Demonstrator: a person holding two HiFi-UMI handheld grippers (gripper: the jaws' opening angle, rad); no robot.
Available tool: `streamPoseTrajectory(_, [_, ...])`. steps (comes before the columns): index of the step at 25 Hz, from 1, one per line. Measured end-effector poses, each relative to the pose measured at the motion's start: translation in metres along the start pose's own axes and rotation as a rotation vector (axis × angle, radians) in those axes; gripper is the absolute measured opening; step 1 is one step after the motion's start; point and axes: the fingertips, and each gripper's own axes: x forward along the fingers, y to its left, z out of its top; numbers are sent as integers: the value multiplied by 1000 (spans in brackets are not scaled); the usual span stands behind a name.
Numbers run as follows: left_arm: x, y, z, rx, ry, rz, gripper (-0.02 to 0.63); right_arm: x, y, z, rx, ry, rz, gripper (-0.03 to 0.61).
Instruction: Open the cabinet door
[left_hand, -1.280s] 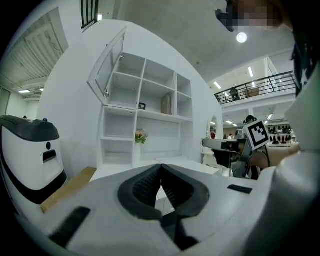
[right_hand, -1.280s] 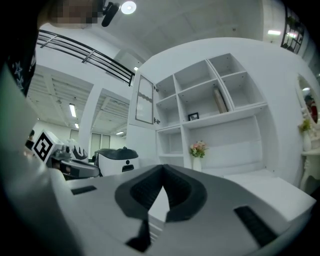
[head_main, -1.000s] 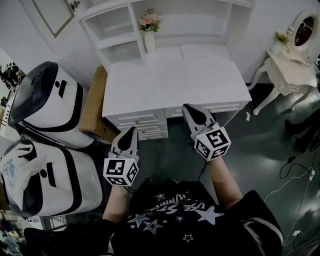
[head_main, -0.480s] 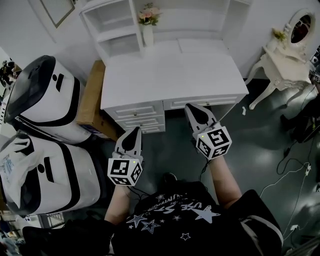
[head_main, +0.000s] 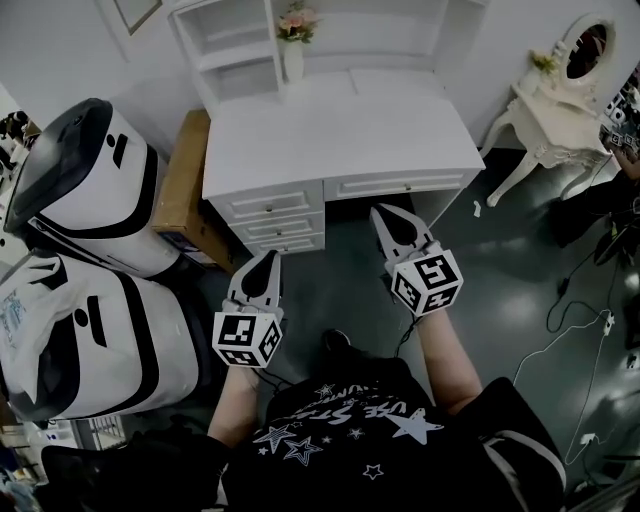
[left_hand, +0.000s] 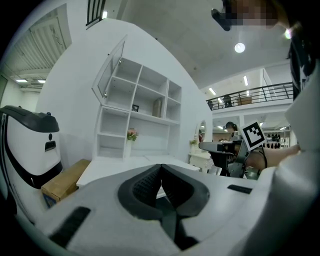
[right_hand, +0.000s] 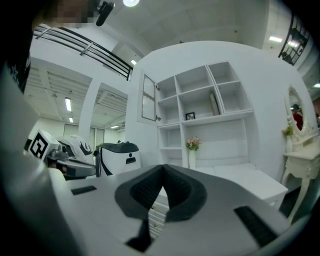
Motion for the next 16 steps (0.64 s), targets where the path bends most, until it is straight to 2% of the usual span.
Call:
streamPoseTrajectory(10, [-44,-23,-3,20,0,-63,9,-53,33,-1,-1,-13,-56,5])
streamPoseTrajectory(16, [-71,-31,-15,7,8,-69,9,-78,52,-7,-7,-4,-67,5])
